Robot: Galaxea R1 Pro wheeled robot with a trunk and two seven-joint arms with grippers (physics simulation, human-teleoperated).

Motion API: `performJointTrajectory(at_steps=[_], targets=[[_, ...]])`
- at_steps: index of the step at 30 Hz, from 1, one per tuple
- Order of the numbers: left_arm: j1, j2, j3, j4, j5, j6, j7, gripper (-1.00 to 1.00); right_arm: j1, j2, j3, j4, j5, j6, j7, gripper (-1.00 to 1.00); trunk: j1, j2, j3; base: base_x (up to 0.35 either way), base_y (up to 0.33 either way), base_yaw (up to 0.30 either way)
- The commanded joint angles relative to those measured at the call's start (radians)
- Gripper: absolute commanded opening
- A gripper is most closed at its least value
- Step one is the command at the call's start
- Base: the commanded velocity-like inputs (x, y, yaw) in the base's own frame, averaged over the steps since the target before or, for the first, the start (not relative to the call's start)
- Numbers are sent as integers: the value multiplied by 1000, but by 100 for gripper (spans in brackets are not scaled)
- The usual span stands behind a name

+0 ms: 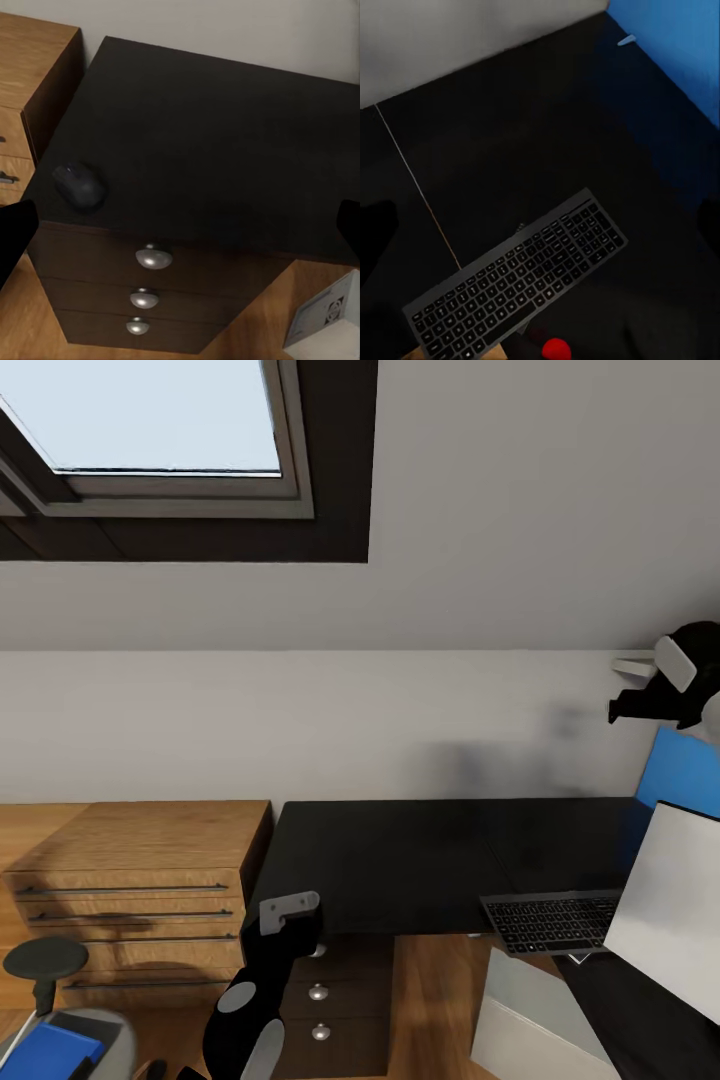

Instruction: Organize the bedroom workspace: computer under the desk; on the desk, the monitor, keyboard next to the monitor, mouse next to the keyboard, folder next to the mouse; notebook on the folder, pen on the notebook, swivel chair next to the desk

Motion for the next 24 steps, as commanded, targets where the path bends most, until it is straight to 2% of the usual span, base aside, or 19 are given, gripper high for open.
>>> performJointTrajectory(at_steps=[1,3,12,17,20,24], targets=[[-1,0,-2,-2,10,2,9,100,-1,-4,8,0,-11,4,3,100,0,-1,-2,0,0,0],[-1,0,-2,-4,9,3,9,100,-1,-14,10,14,-10,4,19,100,0,-1,-2,0,0,0],[-1,0,-3,-6,10,3,9,100,0,-25,10,58,-6,1,24,100,0,-1,-2,0,0,0],[-1,0,-3,-7,10,3,9,100,1,-44,10,99,-8,-4,26,100,0,-1,-1,0,0,-16],[-1,-1,-3,-7,10,3,9,100,2,-70,9,109,-9,-5,29,100,0,-1,0,0,0,-140],[-1,-1,-3,-7,10,3,9,100,2,-77,9,113,-9,-5,30,100,0,-1,3,0,0,-217]])
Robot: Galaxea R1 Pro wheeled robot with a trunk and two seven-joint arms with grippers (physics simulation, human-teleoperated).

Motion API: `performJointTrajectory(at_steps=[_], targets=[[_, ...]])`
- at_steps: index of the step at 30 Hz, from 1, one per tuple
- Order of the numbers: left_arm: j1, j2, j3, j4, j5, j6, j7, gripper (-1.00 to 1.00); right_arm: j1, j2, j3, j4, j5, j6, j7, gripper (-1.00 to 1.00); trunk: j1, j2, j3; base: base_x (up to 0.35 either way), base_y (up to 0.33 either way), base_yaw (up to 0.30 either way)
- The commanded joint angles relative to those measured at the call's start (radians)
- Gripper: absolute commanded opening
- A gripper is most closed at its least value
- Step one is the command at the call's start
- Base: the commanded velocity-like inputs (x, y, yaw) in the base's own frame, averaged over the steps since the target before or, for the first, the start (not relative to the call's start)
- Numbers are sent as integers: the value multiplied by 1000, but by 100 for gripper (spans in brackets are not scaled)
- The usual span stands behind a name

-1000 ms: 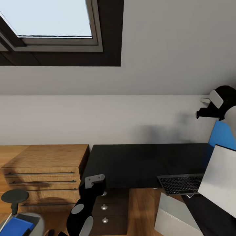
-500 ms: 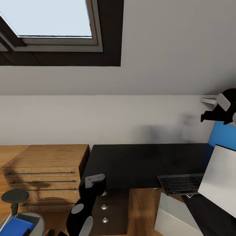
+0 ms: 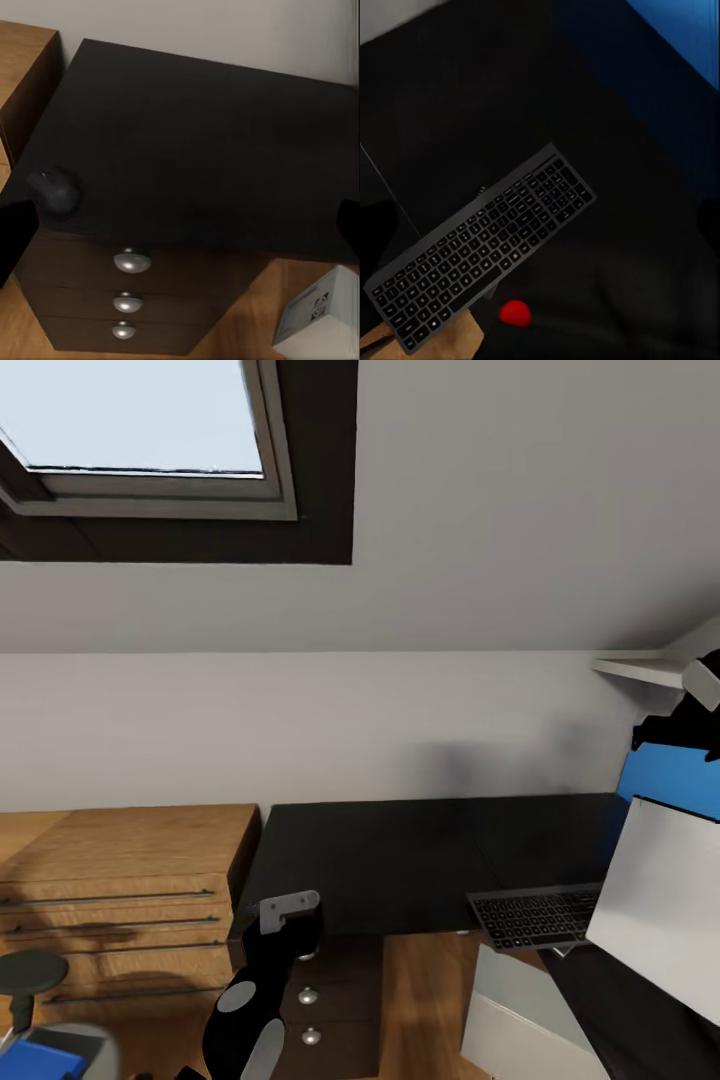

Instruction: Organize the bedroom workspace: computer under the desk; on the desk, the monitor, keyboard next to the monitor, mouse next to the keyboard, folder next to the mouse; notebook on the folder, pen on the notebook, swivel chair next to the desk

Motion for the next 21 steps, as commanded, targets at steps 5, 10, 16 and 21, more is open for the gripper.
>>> performJointTrajectory(at_steps=[5,10,16,21], targets=[[-1,0,-2,-1,10,2,9,100,0,-4,8,19,-12,-9,-2,100,0,-1,1,0,0,-248],[-1,0,-5,-1,10,2,9,100,1,-4,8,26,-13,-16,0,100,0,-1,3,0,0,-252],[-1,0,-8,-1,10,1,9,100,7,-4,8,30,-12,-17,0,100,0,-1,4,17,0,-102],[-1,0,-8,-1,10,0,9,100,28,-4,8,31,-12,-19,0,100,0,-1,4,216,0,-20]])
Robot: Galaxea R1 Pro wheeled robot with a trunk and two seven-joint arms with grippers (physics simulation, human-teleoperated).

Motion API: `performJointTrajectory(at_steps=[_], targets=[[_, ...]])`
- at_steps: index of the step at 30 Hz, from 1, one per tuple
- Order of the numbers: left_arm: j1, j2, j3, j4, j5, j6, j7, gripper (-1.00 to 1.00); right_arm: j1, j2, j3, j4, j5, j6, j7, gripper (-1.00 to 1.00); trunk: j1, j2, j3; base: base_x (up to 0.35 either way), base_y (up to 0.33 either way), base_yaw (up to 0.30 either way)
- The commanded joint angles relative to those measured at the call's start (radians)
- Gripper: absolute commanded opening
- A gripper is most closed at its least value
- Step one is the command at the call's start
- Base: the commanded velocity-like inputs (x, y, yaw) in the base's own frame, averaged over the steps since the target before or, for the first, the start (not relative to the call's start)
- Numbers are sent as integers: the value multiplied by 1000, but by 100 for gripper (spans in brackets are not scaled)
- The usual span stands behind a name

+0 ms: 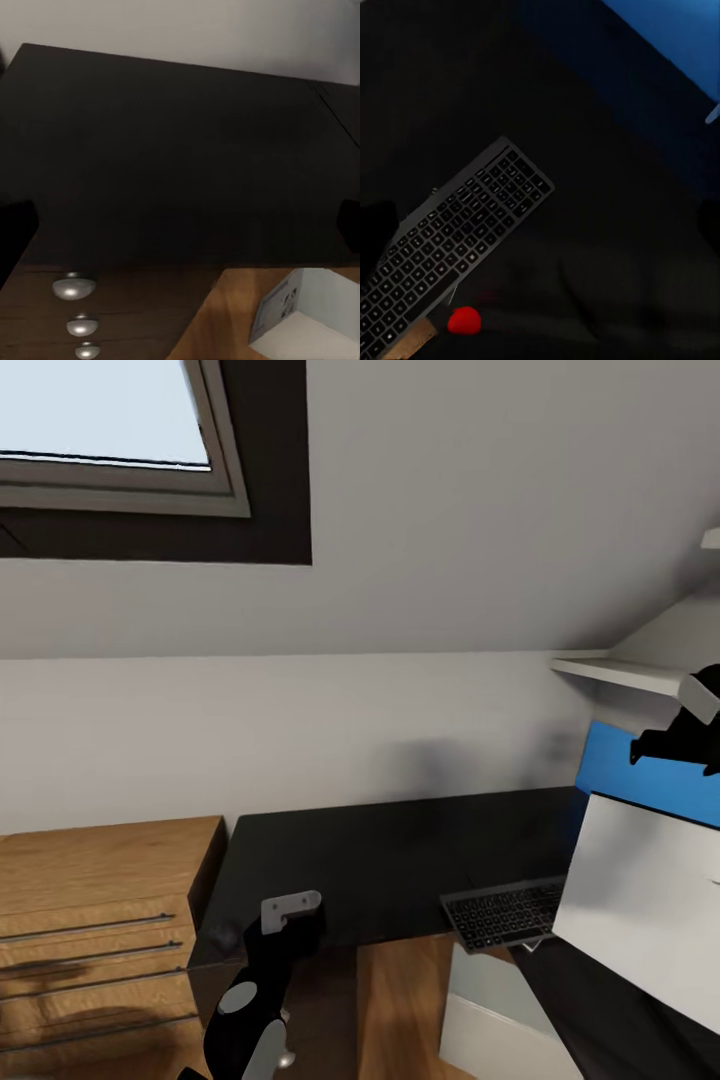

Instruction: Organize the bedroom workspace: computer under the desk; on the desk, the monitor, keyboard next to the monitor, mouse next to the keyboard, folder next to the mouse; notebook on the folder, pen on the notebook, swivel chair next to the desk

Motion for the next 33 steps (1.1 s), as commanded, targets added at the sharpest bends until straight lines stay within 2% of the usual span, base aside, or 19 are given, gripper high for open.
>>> performJointTrajectory(at_steps=[1,4,15,18,24,33], targets=[[-1,0,-2,-1,10,2,9,100,4,0,8,-1,-10,3,-3,100,1,-1,-2,288,0,-6],[-1,0,-2,-1,10,3,9,100,14,1,8,-1,-5,-31,-4,100,1,-1,-2,185,0,-3],[-1,1,-2,-1,10,3,9,100,23,1,8,0,38,-54,-7,100,1,-1,-2,172,0,0],[-1,0,-2,-1,10,3,9,100,74,2,8,2,43,-65,-9,100,1,-1,-2,27,0,0],[-1,0,-2,-1,10,3,9,100,132,3,8,2,43,-65,-7,100,1,-1,-2,5,0,0],[-1,0,-3,-1,10,3,9,100,151,1,8,15,44,-63,-5,100,1,-1,-2,0,0,0]])
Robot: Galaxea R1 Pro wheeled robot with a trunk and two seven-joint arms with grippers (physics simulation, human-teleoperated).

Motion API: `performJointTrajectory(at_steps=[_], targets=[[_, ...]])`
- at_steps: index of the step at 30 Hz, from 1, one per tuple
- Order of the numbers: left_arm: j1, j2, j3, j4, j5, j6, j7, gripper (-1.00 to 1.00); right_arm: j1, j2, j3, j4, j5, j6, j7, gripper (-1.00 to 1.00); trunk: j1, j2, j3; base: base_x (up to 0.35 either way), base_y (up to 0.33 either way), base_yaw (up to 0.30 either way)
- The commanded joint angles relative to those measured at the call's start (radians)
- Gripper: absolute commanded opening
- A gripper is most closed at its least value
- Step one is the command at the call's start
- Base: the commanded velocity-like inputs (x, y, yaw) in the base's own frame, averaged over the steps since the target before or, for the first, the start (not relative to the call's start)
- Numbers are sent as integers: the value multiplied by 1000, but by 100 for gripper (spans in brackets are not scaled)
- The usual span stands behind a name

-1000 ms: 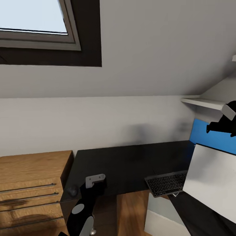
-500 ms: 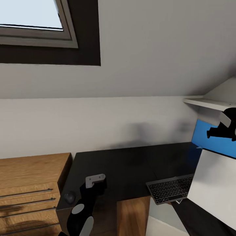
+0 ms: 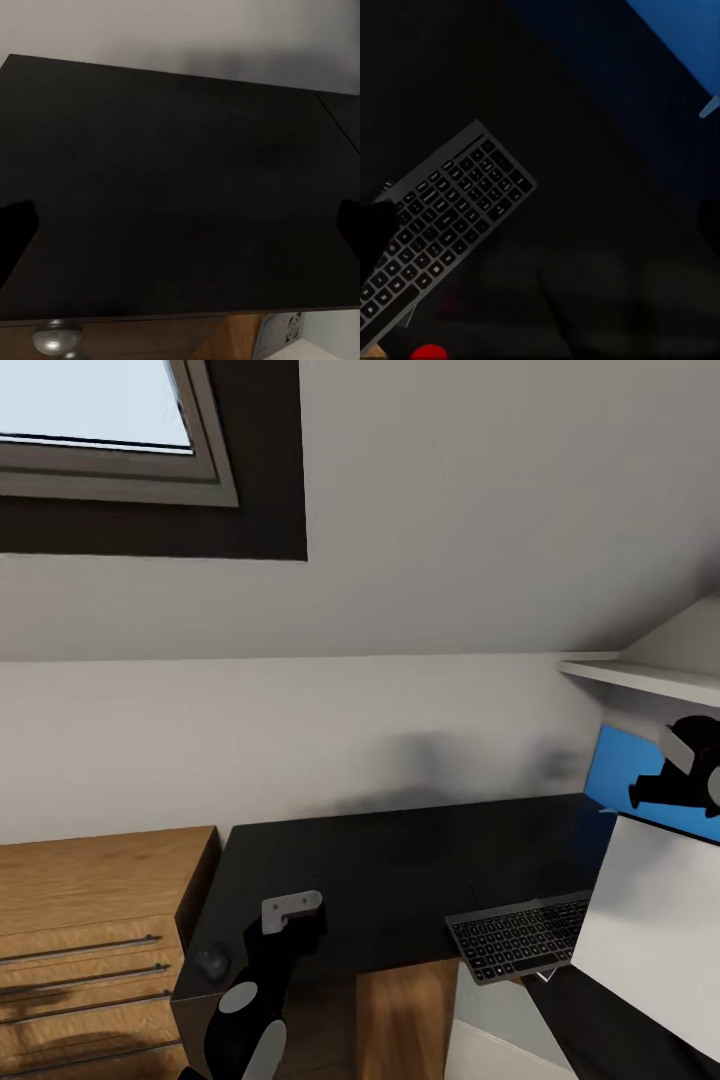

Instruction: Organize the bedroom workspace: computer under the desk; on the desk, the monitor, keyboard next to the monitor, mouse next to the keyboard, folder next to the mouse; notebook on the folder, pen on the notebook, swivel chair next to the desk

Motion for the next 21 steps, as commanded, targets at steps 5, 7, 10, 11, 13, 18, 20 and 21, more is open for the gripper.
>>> performJointTrajectory(at_steps=[5,7,10,11,13,18,20,21], targets=[[-1,0,-2,-1,10,2,9,100,1,0,8,10,-5,7,0,100,0,-1,-2,-46,0,0],[-1,0,-3,-1,10,2,9,100,4,0,8,16,-5,7,0,100,0,-1,-2,-133,0,0],[-1,0,-8,-1,10,2,9,100,16,0,8,20,-3,8,0,100,0,-1,-2,-169,0,0],[-1,0,-8,-1,10,2,9,100,19,1,8,21,-3,8,0,100,0,-1,-2,-154,0,0],[-1,0,-10,-1,10,2,9,100,24,1,8,22,-2,8,0,100,0,-1,-2,-111,0,0],[-1,0,-12,-1,10,2,9,100,32,2,9,24,0,8,0,100,0,-1,-2,-41,0,0],[-1,0,-13,-1,10,2,9,100,33,3,9,24,0,8,0,100,0,-1,-2,-15,0,0],[-1,0,-13,-1,10,2,9,100,34,3,9,24,1,8,0,100,0,-1,-2,-11,0,0]])
